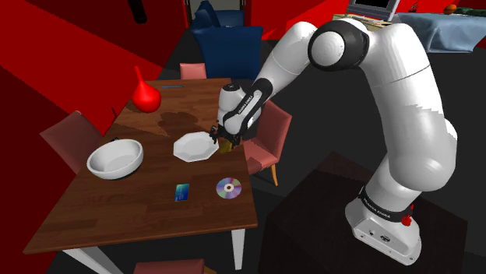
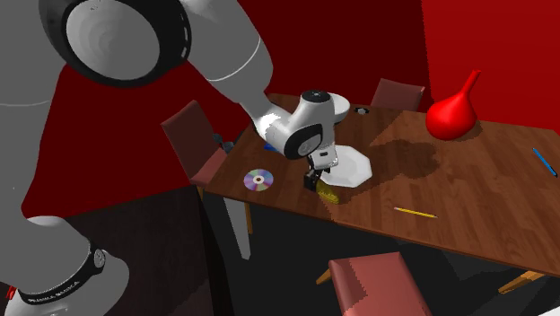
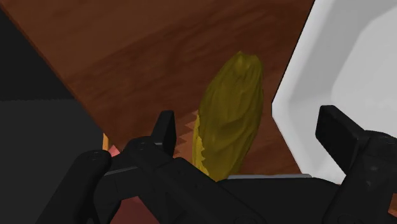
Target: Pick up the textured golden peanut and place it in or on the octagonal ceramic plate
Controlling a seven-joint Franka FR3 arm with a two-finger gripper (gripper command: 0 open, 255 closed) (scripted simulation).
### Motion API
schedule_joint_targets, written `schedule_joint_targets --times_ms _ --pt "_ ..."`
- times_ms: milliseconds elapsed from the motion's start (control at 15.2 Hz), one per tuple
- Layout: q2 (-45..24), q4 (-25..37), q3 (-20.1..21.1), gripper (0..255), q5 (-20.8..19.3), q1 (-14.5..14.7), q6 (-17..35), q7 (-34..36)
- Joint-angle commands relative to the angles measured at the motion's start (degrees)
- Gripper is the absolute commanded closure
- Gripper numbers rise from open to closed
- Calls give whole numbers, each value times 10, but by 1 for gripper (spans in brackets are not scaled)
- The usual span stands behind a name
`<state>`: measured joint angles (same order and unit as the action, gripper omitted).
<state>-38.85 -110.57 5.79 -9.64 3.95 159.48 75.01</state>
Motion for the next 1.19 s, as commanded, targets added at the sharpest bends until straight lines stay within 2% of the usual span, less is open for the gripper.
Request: schedule_joint_targets --times_ms 0,198,726,792,1122 --pt "-20 16 -3 0 -1 2 5 1" --pt "-49 34 -7 0 -3 5 16 3" --pt "-48 33 -7 0 -3 5 16 3" --pt "-48 33 -7 255 -3 5 16 3" --pt "-49 34 -7 255 -3 6 16 3"
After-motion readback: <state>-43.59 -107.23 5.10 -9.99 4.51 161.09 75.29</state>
